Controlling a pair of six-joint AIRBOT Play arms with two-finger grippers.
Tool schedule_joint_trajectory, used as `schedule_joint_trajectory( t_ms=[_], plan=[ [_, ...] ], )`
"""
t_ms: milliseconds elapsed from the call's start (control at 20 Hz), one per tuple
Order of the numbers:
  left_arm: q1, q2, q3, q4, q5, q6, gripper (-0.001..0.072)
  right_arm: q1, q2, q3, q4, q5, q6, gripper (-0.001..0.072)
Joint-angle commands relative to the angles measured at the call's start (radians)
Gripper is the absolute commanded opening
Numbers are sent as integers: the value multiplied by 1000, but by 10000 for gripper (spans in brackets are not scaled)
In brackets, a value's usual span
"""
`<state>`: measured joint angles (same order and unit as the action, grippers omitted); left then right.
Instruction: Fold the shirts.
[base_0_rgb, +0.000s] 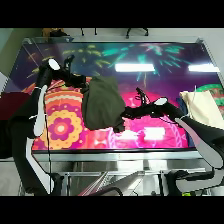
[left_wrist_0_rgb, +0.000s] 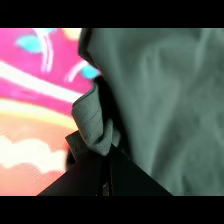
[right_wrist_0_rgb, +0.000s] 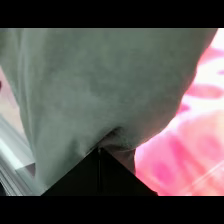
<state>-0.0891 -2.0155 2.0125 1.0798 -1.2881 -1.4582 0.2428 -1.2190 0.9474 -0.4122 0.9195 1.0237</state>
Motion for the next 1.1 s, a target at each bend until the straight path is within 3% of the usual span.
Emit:
schedule_joint_trajectory(
  t_ms=[0, 50, 100, 350, 650, 700, 800, 850, 1050],
  plan=[
    [35, 135, -50, 21, -32, -1, 15, -44, 28, 1, 27, 37, -37, 228],
    [51, 176, -92, 43, -53, 2, 15, -71, 40, 1, 28, 73, -37, 458],
    [68, 214, -139, 63, -64, 7, 15, -99, 50, 1, 28, 121, -34, 544],
    [148, 335, -370, 79, -71, 31, 15, -86, 53, -43, -73, 250, 12, 543],
    [188, 415, -561, 76, -11, 48, 15, 36, 21, -99, -124, 87, 8, 542],
    [188, 420, -572, 76, -10, 48, 15, 37, 13, -99, -121, 71, 3, 501],
    [188, 420, -573, 68, -23, 48, 15, 37, 8, -98, -95, 72, -40, 204],
    [188, 426, -573, 68, -30, 48, 15, 37, 14, -98, -74, 80, -54, 14],
    [202, 568, -568, -3, -45, 80, 14, -34, 125, 20, -63, 189, -59, 20]
  ],
)
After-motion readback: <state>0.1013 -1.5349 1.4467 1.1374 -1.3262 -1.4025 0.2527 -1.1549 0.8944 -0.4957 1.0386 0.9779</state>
